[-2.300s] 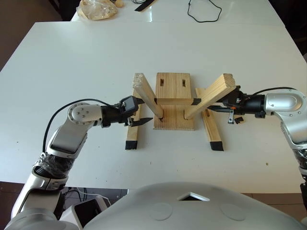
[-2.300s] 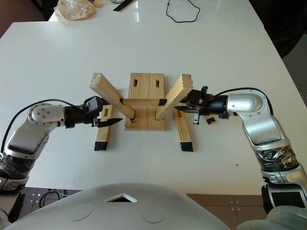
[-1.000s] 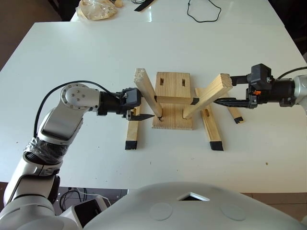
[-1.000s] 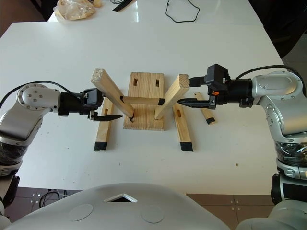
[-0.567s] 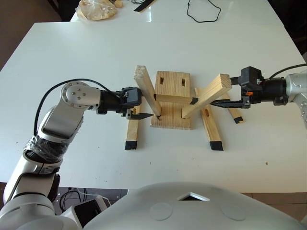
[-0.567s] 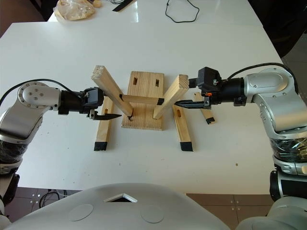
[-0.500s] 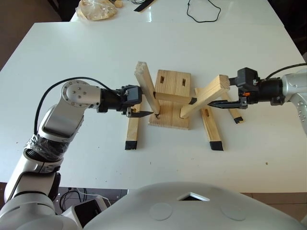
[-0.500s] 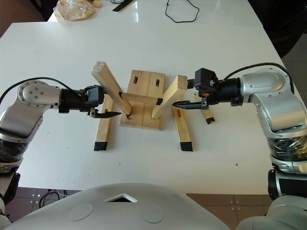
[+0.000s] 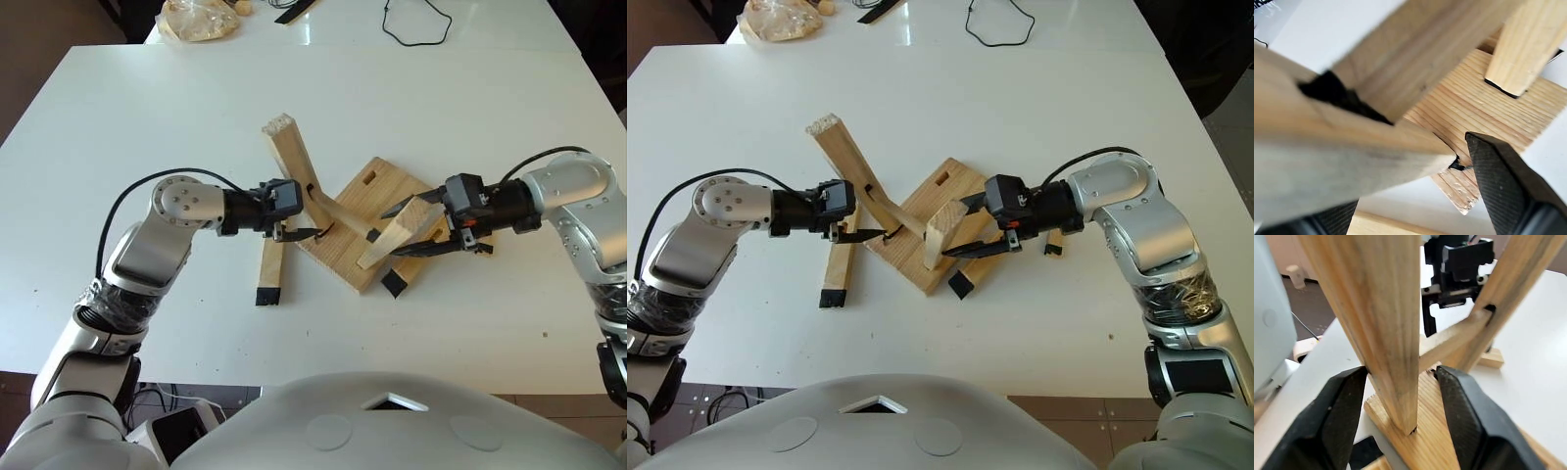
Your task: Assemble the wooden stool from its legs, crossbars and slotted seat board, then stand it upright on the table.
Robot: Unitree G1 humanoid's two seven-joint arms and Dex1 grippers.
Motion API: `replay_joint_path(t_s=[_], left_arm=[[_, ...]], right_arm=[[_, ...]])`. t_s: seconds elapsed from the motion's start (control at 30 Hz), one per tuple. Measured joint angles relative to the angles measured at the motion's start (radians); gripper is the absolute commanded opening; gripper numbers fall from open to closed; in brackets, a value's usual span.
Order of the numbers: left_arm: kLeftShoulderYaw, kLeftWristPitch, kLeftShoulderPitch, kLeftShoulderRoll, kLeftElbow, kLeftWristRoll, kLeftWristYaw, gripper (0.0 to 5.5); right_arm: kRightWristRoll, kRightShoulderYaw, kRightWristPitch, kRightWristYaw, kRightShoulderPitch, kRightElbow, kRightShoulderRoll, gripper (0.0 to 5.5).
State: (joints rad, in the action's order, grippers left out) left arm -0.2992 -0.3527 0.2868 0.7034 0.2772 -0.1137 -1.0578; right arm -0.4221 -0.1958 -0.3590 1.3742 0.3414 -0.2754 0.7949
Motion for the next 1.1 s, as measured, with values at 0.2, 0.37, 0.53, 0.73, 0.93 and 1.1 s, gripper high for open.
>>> replay_joint_path(t_s=[0.2,0.37,0.53,0.73,0.93,1.1], left_arm=[[0.001,0.057,-0.010,-0.010,-0.042,0.013,0.010,3.46],[0.001,0.145,-0.068,0.013,-0.052,0.023,0.004,3.46],[0.006,0.174,-0.118,0.036,-0.070,0.034,0.005,3.46],[0.045,0.170,-0.188,0.043,-0.040,0.028,0.024,3.46],[0.055,0.194,-0.234,0.043,-0.069,0.069,0.074,3.46],[0.049,0.215,-0.239,0.032,-0.103,0.099,0.100,3.46]], right_arm=[[0.075,0.022,0.059,-0.034,-0.006,0.063,0.021,2.59],[0.087,0.062,0.065,-0.057,-0.016,0.098,0.040,2.59],[0.091,0.080,0.086,-0.070,-0.016,0.124,0.043,2.59],[0.138,0.084,0.143,-0.076,-0.013,0.237,0.062,2.59],[0.245,0.034,0.241,-0.112,-0.045,0.368,0.039,2.59],[0.269,-0.001,0.259,-0.156,-0.070,0.416,-0.039,2.59]])
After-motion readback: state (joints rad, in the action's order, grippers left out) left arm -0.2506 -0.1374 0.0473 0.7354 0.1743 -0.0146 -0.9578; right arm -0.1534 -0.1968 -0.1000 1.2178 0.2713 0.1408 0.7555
